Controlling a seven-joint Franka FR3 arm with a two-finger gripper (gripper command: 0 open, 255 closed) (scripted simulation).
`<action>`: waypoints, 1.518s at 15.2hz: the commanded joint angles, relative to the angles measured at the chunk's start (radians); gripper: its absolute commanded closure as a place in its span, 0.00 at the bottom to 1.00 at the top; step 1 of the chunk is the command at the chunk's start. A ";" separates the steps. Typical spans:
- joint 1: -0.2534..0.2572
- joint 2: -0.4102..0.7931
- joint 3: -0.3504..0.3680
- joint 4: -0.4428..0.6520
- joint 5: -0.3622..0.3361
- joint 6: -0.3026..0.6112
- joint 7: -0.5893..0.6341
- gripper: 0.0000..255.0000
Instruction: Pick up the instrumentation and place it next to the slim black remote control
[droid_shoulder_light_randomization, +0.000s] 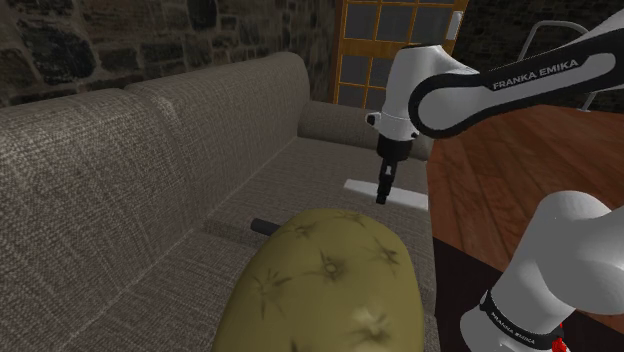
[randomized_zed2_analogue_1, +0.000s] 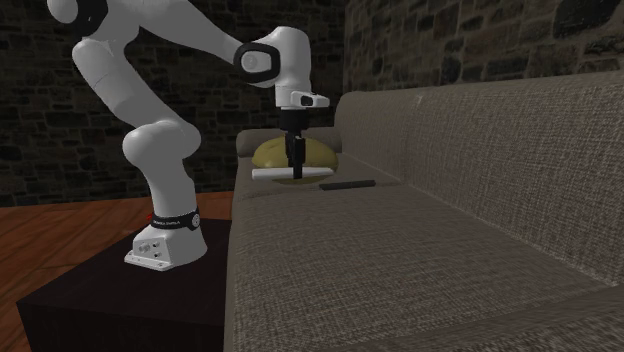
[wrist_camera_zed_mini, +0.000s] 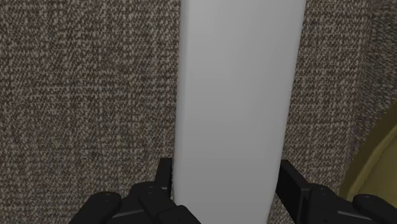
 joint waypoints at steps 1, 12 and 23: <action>0.026 -0.054 0.040 -0.039 0.025 -0.016 0.049 1.00; 0.087 -0.081 0.122 -0.153 0.085 0.071 0.141 1.00; 0.092 -0.007 0.121 -0.215 0.084 0.207 0.145 1.00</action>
